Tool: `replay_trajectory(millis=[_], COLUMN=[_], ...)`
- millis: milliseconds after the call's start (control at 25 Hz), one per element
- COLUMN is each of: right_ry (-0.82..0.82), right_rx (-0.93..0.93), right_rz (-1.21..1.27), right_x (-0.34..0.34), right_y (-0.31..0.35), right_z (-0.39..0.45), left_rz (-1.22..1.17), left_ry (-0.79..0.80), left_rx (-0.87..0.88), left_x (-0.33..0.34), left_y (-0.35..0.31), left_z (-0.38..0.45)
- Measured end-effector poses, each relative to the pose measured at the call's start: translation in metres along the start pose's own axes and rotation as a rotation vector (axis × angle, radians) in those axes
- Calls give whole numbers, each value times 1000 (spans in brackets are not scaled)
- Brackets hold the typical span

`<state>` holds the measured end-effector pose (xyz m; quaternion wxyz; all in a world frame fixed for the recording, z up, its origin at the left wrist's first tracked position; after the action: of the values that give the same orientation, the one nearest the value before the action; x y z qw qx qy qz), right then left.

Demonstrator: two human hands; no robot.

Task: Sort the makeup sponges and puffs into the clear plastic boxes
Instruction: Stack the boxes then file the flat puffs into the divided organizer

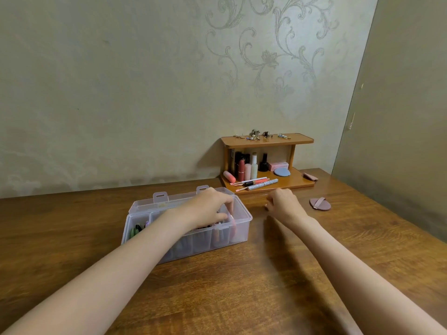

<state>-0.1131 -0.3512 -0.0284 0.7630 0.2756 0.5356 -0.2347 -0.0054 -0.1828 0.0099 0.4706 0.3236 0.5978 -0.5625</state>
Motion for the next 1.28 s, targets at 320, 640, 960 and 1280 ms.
replay_trajectory(millis=[320,640,960,1280], right_ry=[218,-343,-199,306], right_rx=[-12,-70,-149,-31], right_rz=[-97,426,80,549], right_x=[14,-53,-19,-14], right_y=[-9,52,50,42], right_z=[-6,-13,-38,-44], left_rz=[69,133,63,24], left_ry=[-14,24,3,150], left_rx=[7,10,0,-44], left_x=[1,-2,0,-8], left_y=[-6,-6,-20,-21], left_z=[5,16,18,34])
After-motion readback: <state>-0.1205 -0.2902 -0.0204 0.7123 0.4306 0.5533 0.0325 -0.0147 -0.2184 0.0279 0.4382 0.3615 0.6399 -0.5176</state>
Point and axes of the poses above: each hand's wrist, its own z-axis towards the middle knuckle, its own x-axis out of the palm, y = z × x, the point moved 2 cm from there along z, towards the middle knuckle, and after that the axes turned 8 degrees about -z, right-handed, at the moved point
